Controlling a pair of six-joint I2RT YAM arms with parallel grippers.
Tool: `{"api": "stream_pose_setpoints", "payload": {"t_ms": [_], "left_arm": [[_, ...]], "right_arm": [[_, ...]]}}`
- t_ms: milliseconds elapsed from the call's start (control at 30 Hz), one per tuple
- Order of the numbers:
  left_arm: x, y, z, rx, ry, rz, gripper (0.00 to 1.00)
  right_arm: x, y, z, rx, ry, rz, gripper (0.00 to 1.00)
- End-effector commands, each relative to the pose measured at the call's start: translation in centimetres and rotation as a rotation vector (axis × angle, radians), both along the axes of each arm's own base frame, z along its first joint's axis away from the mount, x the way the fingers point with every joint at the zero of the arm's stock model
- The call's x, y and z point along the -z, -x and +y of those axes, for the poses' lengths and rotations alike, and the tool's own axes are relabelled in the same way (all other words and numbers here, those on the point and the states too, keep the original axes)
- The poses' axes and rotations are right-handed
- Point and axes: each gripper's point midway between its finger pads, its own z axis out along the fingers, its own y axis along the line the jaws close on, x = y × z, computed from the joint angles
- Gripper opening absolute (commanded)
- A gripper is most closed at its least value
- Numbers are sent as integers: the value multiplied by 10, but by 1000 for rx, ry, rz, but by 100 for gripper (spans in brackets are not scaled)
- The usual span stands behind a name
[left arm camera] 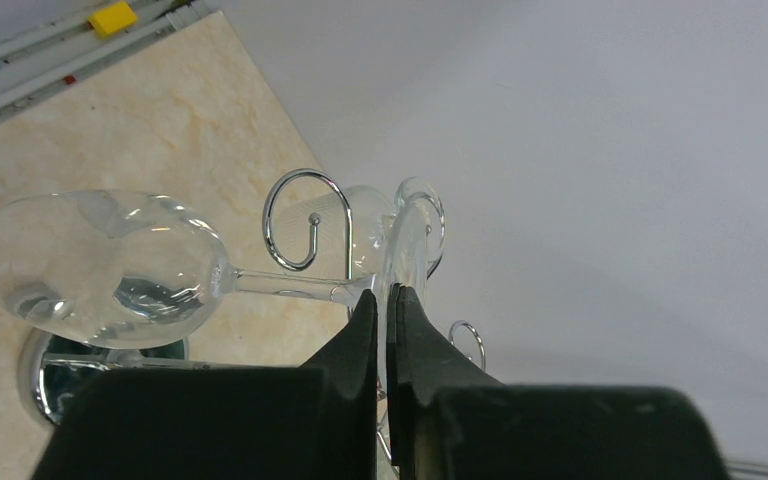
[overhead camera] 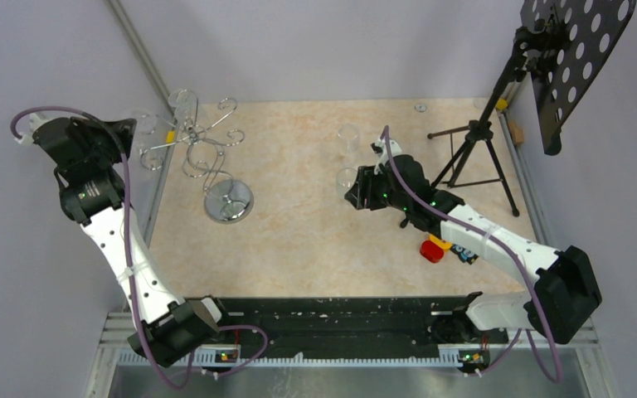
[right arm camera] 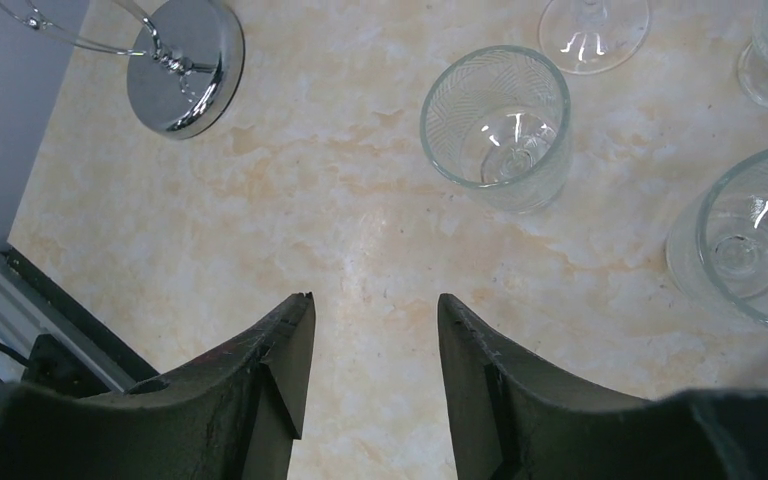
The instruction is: Take the wine glass off the wine glass rack
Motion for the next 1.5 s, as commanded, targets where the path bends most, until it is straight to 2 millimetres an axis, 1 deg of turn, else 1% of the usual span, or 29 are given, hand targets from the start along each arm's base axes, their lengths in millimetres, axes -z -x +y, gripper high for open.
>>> {"api": "stream_pose_setpoints", "payload": {"t_ms": [0, 133, 267, 367, 467, 567, 767, 900, 1000, 1133, 1167, 1267, 1467], "left_arm": [[-46, 18, 3, -65, -149, -86, 0], [-60, 29, 6, -103, -207, -87, 0], [-86, 45, 4, -134, -285, -100, 0], [-109, 58, -3, -140, -345, -118, 0], [-129, 70, -15, -116, -391, -145, 0], [-146, 79, -34, -60, -409, -187, 0], [-178, 89, -89, 174, -368, -332, 0], [-200, 102, -122, 315, -374, -428, 0], [-207, 111, -142, 403, -357, -482, 0], [-210, 114, -169, 587, -258, -558, 0], [-209, 116, -179, 648, -219, -566, 0], [-208, 120, -197, 747, -179, -587, 0], [-206, 133, -229, 932, -116, -632, 0]], "right_arm": [[-35, -5, 0, 14, -62, -81, 50], [-36, -4, -1, 14, -65, -83, 53], [-39, -2, -2, 15, -72, -89, 55], [-42, 0, -4, 19, -79, -92, 55], [-46, 1, -4, 22, -93, -93, 56], [-50, 4, -4, 16, -109, -92, 56], [-63, 10, -9, 24, -140, -105, 56], [-70, 15, -15, 42, -152, -106, 56], [-75, 16, -20, 65, -159, -115, 56], [-84, 21, -23, 61, -183, -133, 56], [-87, 22, -24, 60, -189, -139, 56], [-95, 24, -25, 57, -208, -156, 56], [-106, 26, -25, 56, -241, -176, 57]]}}
